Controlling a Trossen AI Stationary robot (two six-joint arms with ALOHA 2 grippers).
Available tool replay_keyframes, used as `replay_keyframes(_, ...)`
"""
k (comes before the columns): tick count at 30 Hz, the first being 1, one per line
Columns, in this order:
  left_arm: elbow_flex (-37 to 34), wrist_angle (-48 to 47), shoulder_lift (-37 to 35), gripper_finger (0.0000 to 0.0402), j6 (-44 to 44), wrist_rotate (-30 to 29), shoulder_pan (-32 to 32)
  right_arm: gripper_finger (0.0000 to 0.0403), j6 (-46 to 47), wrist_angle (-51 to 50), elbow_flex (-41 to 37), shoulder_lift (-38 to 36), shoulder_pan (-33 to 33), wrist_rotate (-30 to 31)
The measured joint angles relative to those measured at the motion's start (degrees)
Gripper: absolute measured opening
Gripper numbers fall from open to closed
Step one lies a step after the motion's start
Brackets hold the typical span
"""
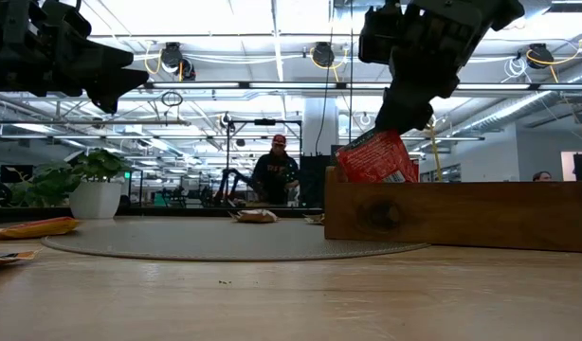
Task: Pick & Place Tea
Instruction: Put the red tea bag into the left section of the wooden organizer
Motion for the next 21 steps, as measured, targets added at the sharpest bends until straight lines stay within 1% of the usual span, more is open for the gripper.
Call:
replay_keyframes(3,0.0,0.0,0.0,0.0214,0.0,0.0,0.0,0.0098,-1.0,0.5,0.0,0.0,0.0,0.1)
replay_keyframes(8,0.0,0.0,0.0,0.0214,0.0,0.0,0.0,0.0013,-4.4,1.5,0.0,0.0,0.0,0.2)
replay_keyframes(14,0.0,0.0,0.0,0.0214,0.0,0.0,0.0,0.0001,-6.5,1.2,0.0,0.0,1.7,6.3)
replay_keyframes(18,0.0,0.0,0.0,0.0214,0.0,0.0,0.0,0.0001,-6.4,1.3,0.0,-0.2,3.4,8.2)
replay_keyframes(21,0.0,0.0,0.0,0.0214,0.0,0.0,0.0,0.0008,-6.0,5.0,0.0,-0.2,5.8,8.1)
